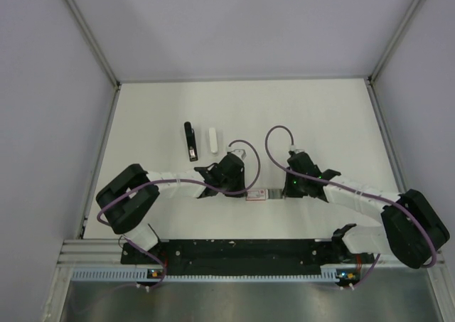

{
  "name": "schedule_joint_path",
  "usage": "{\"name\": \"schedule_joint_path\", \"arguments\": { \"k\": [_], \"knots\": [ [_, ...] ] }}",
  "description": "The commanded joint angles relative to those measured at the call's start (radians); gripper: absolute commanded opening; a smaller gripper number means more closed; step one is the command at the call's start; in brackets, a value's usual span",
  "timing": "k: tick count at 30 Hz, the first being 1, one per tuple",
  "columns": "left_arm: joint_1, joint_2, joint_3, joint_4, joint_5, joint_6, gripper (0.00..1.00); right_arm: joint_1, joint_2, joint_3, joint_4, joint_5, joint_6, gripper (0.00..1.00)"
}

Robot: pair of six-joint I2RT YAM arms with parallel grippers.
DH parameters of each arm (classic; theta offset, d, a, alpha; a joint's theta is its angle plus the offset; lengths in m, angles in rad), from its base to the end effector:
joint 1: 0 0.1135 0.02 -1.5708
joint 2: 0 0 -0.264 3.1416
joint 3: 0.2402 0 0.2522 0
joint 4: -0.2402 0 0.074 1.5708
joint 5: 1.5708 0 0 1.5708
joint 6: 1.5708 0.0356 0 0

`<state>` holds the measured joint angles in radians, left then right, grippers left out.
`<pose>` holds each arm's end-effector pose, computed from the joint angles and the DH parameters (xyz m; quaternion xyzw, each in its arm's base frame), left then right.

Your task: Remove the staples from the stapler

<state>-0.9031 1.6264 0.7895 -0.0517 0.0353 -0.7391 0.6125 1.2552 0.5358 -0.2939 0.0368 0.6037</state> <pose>0.1924 -0.2461 0.1503 0.0831 0.9386 -0.2561 0.2157 0.1806 0.1253 0.1552 0.0008 0.9613 0.1427 0.2359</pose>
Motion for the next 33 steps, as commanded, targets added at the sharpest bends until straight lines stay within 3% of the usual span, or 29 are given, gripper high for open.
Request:
{"name": "schedule_joint_path", "arguments": {
  "k": [1, 22, 33],
  "knots": [
    [-0.003, 0.007, 0.031, 0.01, -0.02, -0.006, 0.1, 0.02, -0.04, -0.017, 0.013, 0.0, 0.004, 0.0],
    [-0.025, -0.011, 0.028, -0.002, -0.026, -0.016, 0.1, 0.093, -0.014, 0.006, 0.03, 0.035, 0.062, 0.0],
    [-0.042, -0.031, 0.004, 0.0, -0.026, -0.031, 0.09, 0.096, -0.04, -0.026, 0.032, 0.112, 0.177, 0.0]
  ]
}}
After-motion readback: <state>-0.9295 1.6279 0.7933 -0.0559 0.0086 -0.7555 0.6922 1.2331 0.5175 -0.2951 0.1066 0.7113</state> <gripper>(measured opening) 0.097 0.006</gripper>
